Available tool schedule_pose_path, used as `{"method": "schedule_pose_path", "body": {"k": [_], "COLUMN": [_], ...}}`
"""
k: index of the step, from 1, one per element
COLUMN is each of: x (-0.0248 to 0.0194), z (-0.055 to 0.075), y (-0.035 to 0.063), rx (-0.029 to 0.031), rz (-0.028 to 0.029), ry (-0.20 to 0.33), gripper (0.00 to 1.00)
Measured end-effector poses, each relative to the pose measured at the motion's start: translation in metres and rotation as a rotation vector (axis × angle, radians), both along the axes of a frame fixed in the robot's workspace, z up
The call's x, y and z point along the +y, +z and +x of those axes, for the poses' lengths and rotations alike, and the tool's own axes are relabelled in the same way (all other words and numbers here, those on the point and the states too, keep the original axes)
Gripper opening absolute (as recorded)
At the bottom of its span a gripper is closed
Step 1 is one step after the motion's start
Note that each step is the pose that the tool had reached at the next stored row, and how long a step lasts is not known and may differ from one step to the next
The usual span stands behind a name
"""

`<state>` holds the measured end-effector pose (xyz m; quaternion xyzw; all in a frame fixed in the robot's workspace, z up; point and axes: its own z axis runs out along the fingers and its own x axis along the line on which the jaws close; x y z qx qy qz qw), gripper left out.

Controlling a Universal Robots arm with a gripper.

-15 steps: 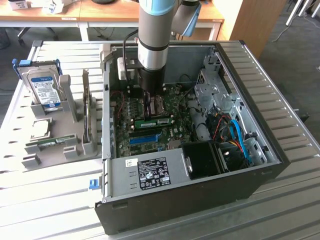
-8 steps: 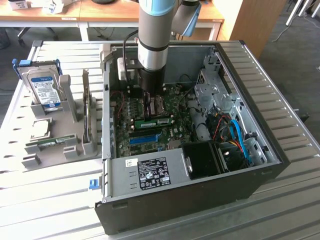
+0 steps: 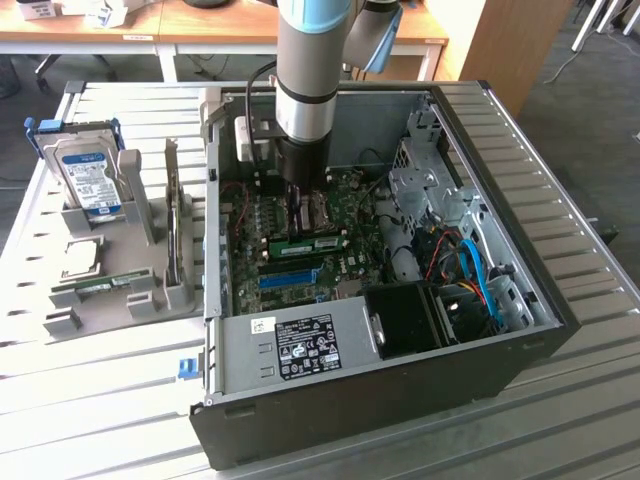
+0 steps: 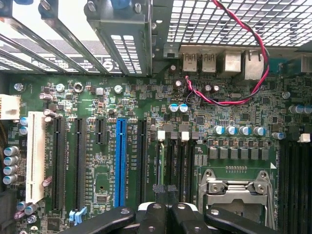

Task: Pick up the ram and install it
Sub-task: 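Press down the ram until it locks into place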

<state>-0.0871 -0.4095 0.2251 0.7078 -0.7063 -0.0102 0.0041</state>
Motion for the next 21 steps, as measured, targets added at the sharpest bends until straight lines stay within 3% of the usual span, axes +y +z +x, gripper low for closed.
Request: {"method": "schedule_pose_path", "body": {"k": [17, 21], "x": [0.0000, 0.0000], "z": [0.0000, 0.0000], "y": [-0.0022, 0.0038], "rx": [0.0000, 0.0000], "rz": [0.0003, 0.0002], "ry": [0.000, 0.000], "gripper": [0.11, 0.11]}}
